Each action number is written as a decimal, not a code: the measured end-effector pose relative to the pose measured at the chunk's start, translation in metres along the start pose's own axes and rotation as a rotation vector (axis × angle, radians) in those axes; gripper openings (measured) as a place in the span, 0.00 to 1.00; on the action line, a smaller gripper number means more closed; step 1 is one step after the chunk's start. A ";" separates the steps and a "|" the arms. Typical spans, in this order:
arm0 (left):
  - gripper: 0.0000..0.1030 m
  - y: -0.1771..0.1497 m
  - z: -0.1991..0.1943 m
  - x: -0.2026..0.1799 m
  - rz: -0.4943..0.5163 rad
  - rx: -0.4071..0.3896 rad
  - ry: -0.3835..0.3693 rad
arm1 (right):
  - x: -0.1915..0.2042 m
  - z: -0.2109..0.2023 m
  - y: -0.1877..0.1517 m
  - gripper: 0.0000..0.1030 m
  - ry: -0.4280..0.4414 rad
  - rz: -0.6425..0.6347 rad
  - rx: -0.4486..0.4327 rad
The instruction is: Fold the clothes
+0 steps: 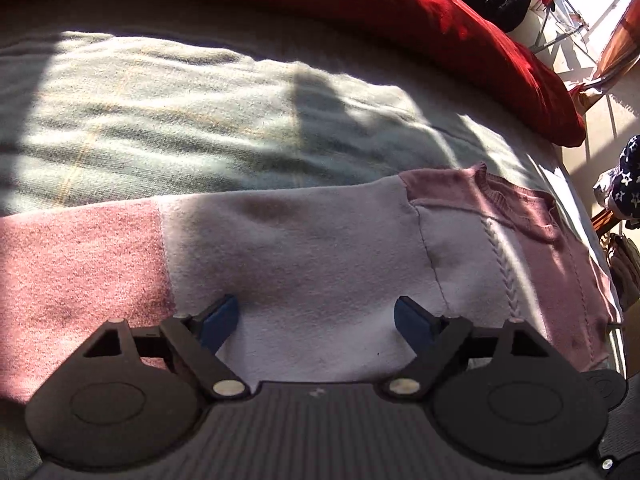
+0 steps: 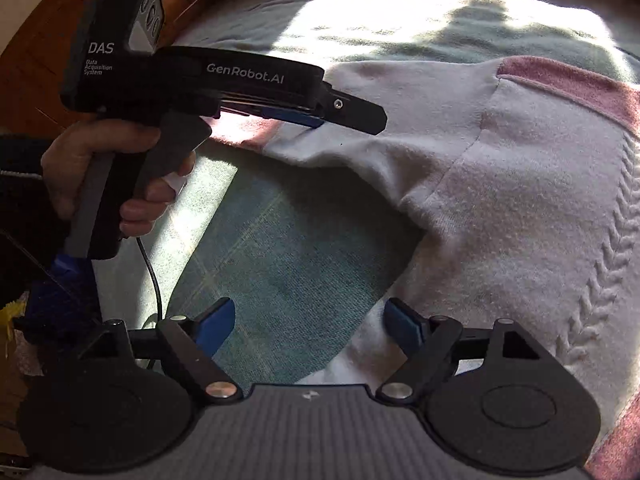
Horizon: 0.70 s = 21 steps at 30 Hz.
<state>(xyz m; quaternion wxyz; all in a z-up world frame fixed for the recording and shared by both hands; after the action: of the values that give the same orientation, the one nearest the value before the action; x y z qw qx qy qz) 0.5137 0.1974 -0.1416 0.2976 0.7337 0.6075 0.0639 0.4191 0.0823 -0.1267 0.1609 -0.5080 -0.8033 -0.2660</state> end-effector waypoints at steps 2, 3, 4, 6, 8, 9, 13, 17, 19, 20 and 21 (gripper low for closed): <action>0.83 0.000 0.000 -0.001 0.002 -0.001 0.006 | 0.003 -0.008 -0.002 0.81 0.019 -0.001 0.009; 0.83 0.000 -0.001 -0.001 0.004 -0.002 0.009 | -0.001 -0.014 0.006 0.80 0.029 0.031 -0.019; 0.83 0.001 -0.001 -0.001 0.008 -0.005 0.012 | -0.006 -0.020 0.016 0.80 0.018 0.051 -0.063; 0.83 0.002 -0.004 -0.003 0.023 -0.015 0.025 | -0.016 -0.021 0.032 0.81 -0.015 0.077 -0.115; 0.83 0.004 -0.008 -0.002 0.024 -0.030 0.038 | -0.015 -0.010 0.033 0.82 -0.008 0.075 -0.100; 0.82 0.006 -0.012 0.000 0.015 -0.045 0.053 | -0.011 -0.003 0.030 0.85 0.006 0.069 -0.080; 0.82 0.013 -0.029 -0.003 -0.014 -0.097 0.001 | 0.007 0.000 0.019 0.90 0.062 0.011 -0.029; 0.82 0.018 -0.030 -0.037 0.025 -0.116 -0.156 | -0.003 -0.013 0.004 0.90 0.047 0.046 -0.012; 0.82 0.020 -0.025 -0.056 0.046 -0.112 -0.240 | -0.012 -0.018 -0.004 0.90 0.015 0.046 -0.003; 0.82 0.018 -0.019 -0.065 0.064 -0.096 -0.265 | -0.014 -0.020 -0.007 0.90 0.014 0.046 0.007; 0.82 0.014 -0.011 -0.068 0.064 -0.064 -0.273 | -0.016 -0.021 -0.010 0.90 0.012 0.046 0.014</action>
<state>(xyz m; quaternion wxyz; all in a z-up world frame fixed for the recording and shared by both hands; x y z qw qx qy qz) 0.5029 0.1371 -0.1072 0.3987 0.7447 0.5351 -0.0076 0.4169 0.0553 -0.1207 0.1753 -0.5237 -0.7923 -0.2594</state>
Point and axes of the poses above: each gripper's, at about its wrist camera, not at the fingertips, and z roughly the way its jaws point, x to its left, y to its top, the point moved 10 cm from there along z, roughly the way its jaws point, and after that the axes turned 12 degrees about z, right-handed, at the moved point
